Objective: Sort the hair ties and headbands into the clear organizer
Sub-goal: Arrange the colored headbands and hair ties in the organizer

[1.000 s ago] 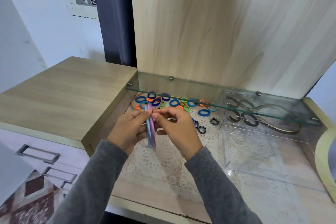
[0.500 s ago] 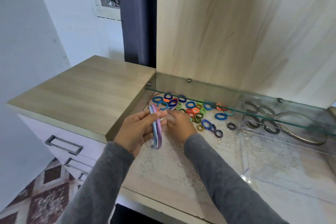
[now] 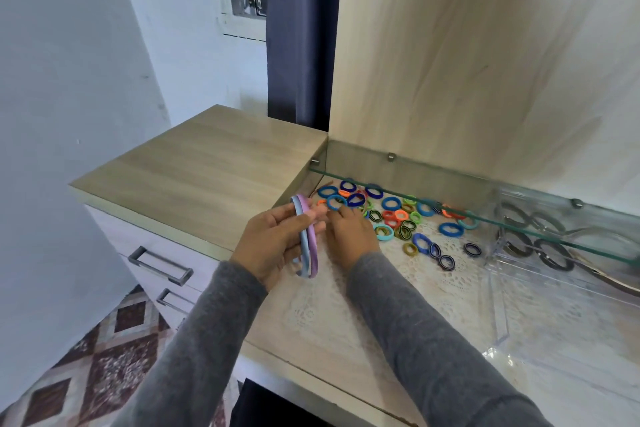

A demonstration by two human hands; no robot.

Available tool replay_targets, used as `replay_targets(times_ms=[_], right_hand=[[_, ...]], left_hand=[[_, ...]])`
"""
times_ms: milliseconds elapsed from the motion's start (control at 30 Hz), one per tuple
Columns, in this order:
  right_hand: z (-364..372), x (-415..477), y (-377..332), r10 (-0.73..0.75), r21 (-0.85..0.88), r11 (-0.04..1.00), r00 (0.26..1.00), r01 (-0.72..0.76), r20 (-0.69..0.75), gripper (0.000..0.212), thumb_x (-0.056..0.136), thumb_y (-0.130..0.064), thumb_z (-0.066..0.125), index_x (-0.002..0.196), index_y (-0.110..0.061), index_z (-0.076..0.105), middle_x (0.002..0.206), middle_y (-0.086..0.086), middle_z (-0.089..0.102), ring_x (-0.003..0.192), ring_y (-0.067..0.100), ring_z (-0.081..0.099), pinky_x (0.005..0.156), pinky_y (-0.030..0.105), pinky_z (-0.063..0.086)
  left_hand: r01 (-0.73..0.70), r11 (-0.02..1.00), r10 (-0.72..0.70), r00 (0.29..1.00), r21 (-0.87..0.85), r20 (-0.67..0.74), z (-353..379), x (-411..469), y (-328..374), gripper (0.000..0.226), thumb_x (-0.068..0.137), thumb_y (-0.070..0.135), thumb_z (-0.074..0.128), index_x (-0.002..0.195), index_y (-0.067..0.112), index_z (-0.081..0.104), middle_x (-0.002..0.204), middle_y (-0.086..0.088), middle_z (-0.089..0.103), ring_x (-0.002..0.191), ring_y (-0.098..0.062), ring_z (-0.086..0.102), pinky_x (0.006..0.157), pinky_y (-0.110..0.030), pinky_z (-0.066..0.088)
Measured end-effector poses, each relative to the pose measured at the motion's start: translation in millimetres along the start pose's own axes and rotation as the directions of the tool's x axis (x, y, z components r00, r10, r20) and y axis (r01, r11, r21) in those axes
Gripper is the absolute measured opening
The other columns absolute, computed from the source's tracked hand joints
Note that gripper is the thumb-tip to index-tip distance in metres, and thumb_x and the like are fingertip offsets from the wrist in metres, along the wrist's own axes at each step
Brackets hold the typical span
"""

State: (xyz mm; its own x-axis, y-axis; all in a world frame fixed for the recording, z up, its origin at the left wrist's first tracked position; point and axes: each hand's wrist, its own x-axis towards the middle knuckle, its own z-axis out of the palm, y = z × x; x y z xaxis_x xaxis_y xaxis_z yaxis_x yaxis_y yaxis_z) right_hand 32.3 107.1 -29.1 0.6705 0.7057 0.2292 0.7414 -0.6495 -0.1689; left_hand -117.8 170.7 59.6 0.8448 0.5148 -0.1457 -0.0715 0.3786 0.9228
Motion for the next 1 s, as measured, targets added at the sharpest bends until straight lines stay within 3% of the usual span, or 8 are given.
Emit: replay_targets(times_ms=[133,300,467,567,700,833,1000], right_hand=[[-2,-5,3,-0.017,-0.011,1.0,0.999,0.017,-0.043,0.025,0.094,-0.015,0.048,0.115,-0.014,0.061,0.11,0.006,0.057,0.102,0.024,0.051,0.085,0.033,0.04],[-13,-12,12,0.036,0.122,0.992,0.985,-0.015,-0.172,0.024,0.092,-0.011,0.051,0.111,-0.009,0.064,0.104,0.008,0.059,0.098,0.026,0.052,0.08,0.035,0.045],[-40,-17,22,0.092,0.265,0.964,0.956,-0.016,-0.279,0.022,0.094,-0.015,0.051,0.109,-0.01,0.067,0.099,0.006,0.061,0.095,0.023,0.051,0.08,0.032,0.042],[-65,-20,22,0.123,0.331,0.943,0.962,-0.038,-0.242,0.021,0.093,-0.02,0.055,0.107,-0.015,0.07,0.092,0.001,0.066,0.086,0.019,0.051,0.072,0.028,0.04],[-97,-29,10,0.175,0.623,0.781,0.973,-0.043,-0.153,0.016,0.088,-0.017,0.064,0.101,-0.017,0.074,0.077,-0.006,0.067,0.064,0.001,0.054,0.056,0.011,0.037],[-113,-36,-4,0.151,0.797,0.598,0.989,-0.088,-0.003,0.009,0.085,-0.018,0.069,0.092,-0.02,0.074,0.065,-0.016,0.065,0.06,-0.009,0.058,0.06,0.01,0.044],[-113,-41,-12,0.107,0.841,0.515,0.986,-0.167,0.129,0.014,0.086,-0.017,0.068,0.098,-0.012,0.074,0.081,-0.001,0.072,0.073,0.003,0.065,0.066,0.015,0.051]], left_hand=[[-0.001,1.0,0.001,1.0,0.031,0.005,-2,3,1,0.014,0.088,0.008,0.06,0.097,0.014,0.068,0.086,0.001,0.075,0.082,-0.009,0.072,0.064,-0.019,0.056],[-0.01,0.999,0.009,1.0,0.05,0.008,-4,6,-2,0.015,0.077,0.016,0.068,0.092,0.018,0.069,0.091,0.0,0.075,0.09,-0.012,0.071,0.069,-0.023,0.058],[-0.006,1.0,0.007,1.0,0.023,-0.024,-3,12,-5,0.012,0.089,0.007,0.06,0.094,0.016,0.067,0.086,0.003,0.075,0.083,-0.01,0.072,0.063,-0.02,0.056],[-0.005,1.0,0.006,0.998,0.027,-0.063,-2,16,-9,0.012,0.089,0.009,0.061,0.097,0.017,0.065,0.082,0.003,0.075,0.083,-0.013,0.072,0.063,-0.021,0.056],[-0.002,0.999,0.005,0.997,0.049,-0.077,1,19,-13,0.021,0.09,0.011,0.061,0.11,0.014,0.065,0.084,0.002,0.075,0.089,-0.017,0.071,0.071,-0.025,0.059],[0.012,0.999,-0.01,0.999,0.032,-0.05,8,17,-13,0.023,0.09,0.01,0.061,0.113,0.009,0.064,0.087,-0.003,0.075,0.081,-0.012,0.072,0.063,-0.021,0.057],[0.021,0.997,-0.018,0.999,0.073,-0.037,11,14,-14,0.024,0.091,0.012,0.059,0.114,0.005,0.065,0.094,-0.011,0.073,0.075,-0.013,0.071,0.063,-0.021,0.056]])
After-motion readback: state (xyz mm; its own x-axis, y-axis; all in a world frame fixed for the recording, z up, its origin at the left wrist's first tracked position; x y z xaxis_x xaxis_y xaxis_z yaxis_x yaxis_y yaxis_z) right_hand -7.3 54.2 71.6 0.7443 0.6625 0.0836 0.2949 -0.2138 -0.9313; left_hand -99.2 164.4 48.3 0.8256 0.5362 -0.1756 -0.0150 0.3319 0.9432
